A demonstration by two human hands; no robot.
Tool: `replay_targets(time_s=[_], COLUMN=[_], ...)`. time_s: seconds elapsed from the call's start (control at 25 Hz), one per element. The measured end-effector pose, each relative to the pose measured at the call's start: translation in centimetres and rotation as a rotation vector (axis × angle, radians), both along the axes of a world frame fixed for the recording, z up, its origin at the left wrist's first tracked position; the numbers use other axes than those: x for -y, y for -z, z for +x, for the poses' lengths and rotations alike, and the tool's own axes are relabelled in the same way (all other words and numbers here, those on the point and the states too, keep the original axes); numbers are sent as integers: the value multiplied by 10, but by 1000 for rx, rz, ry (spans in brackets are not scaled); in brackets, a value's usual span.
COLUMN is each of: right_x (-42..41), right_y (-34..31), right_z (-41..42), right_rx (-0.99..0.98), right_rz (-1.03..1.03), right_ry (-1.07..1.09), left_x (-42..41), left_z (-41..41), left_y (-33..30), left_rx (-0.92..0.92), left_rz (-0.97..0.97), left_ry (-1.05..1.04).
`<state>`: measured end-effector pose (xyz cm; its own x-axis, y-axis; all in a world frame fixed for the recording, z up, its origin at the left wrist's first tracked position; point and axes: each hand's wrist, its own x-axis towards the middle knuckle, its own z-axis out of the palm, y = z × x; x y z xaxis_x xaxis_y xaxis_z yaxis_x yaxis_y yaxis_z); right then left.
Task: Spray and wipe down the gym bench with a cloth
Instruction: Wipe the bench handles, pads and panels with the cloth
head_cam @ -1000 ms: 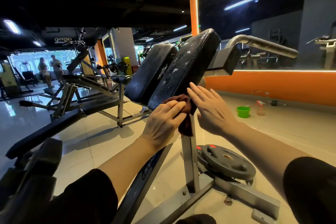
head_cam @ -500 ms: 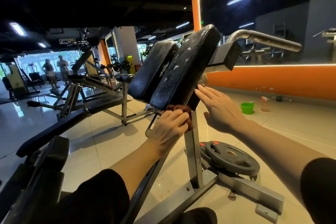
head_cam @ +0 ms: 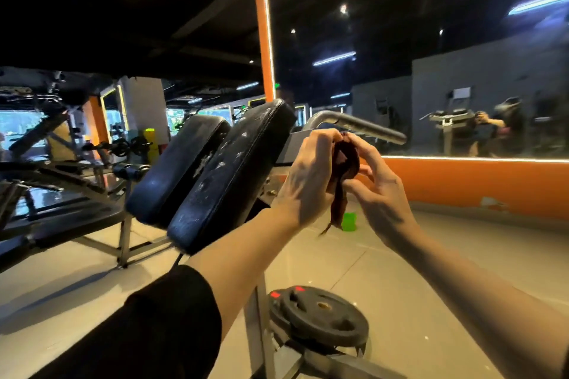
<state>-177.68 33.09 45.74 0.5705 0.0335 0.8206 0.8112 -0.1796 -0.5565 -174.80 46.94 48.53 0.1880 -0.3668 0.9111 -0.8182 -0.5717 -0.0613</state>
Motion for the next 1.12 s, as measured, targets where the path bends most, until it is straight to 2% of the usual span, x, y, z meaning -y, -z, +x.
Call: replay_targets(time_s=[0.08,0.16,0.28,0.4,0.6,0.72,0.88,1.0,1.08,1.12], right_x=[12,19,22,22,26,28,30,24,40,52], right_y=[-10,-12,-11,-9,-9,-12,-18,-28,-31,-31], right_z=[8,18,45,79,131,153,186,214,231,236], right_rx=[-101,-160,-194,-159,28,260,559,711,665,583], right_rz=[84,199,349,394,261,103,-9,-188,-237,-160], right_ry=[-123,-167,-93,89,528,762,833,836,865,895], left_x=[16,30,34,24,27,23,29,30,29,30], left_z=[17,31,47,65,80,95,110,118,120,120], left_y=[-13,-18,-25,-40,-76,-98,-103,-107,-106,-103], left_rx=[7,56,-35,-61,81,-25,-273,-333,-319,-303], left_rz=[27,141,308,580,626,588,617,682,720,736], left_ry=[8,57,71,-117,-422,-557,-566,-589,-625,-645])
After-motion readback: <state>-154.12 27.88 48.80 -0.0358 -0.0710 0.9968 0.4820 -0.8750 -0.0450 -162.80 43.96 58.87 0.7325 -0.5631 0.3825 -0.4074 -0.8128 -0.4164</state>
